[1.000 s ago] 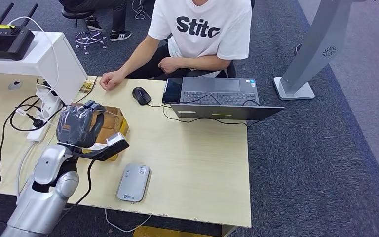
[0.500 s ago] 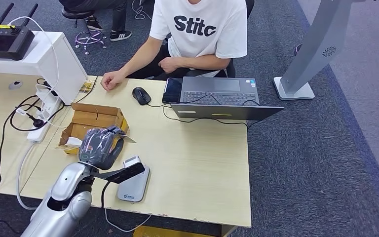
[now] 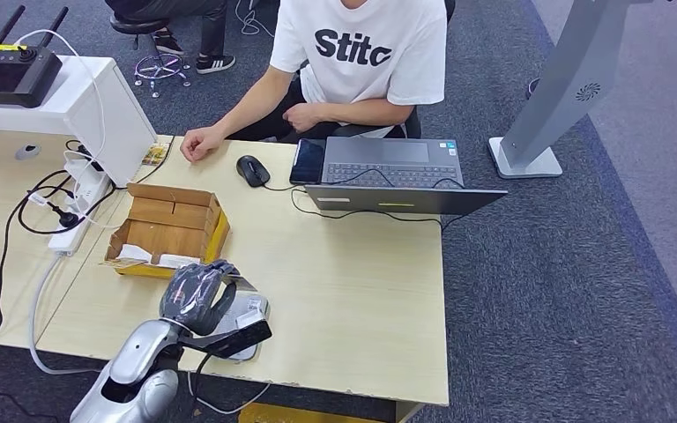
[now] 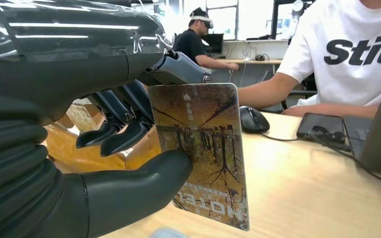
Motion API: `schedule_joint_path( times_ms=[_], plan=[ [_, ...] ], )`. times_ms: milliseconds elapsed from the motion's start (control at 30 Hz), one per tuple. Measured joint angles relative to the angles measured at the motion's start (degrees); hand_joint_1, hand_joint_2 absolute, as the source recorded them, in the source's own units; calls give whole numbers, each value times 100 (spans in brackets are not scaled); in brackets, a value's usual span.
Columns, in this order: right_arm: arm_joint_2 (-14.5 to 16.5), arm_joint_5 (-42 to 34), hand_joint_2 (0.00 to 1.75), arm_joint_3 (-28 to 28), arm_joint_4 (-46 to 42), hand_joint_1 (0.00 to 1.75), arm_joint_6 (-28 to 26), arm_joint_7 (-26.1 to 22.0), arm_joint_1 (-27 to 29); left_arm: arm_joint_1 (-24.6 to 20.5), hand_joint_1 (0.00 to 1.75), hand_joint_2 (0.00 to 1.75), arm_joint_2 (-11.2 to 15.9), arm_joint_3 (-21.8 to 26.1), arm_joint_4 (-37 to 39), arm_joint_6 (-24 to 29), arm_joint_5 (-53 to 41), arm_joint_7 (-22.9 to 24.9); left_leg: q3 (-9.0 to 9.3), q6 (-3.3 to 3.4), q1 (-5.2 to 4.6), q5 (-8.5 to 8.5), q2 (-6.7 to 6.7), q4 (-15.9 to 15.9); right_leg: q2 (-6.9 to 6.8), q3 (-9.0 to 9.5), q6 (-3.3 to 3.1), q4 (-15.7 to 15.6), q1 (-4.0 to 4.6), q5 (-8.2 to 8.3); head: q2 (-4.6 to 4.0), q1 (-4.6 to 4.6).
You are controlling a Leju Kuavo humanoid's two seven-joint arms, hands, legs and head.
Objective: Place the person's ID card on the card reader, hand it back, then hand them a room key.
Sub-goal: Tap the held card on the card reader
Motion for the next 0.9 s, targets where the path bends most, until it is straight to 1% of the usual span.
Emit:
schedule_joint_path(
  times_ms=[333,667,900],
  plan=[
    [27,42,175,-42,0,0,-9,1,0,129,175,175,-104,-64,249,-6,-67,3,-1,0,0,0,0,0,-1,0,0,0,0,0,0,-1],
    [29,90,175,-58,0,0,-11,11,0,167,175,175,-179,-85,461,55,-186,120,0,0,0,0,-2,0,-3,2,0,0,0,0,0,-1],
    [40,91,175,-82,0,0,-22,-9,3,118,175,175,-153,-67,508,207,-287,217,1,0,1,1,-2,0,-4,1,0,1,0,0,0,-1]
  ],
)
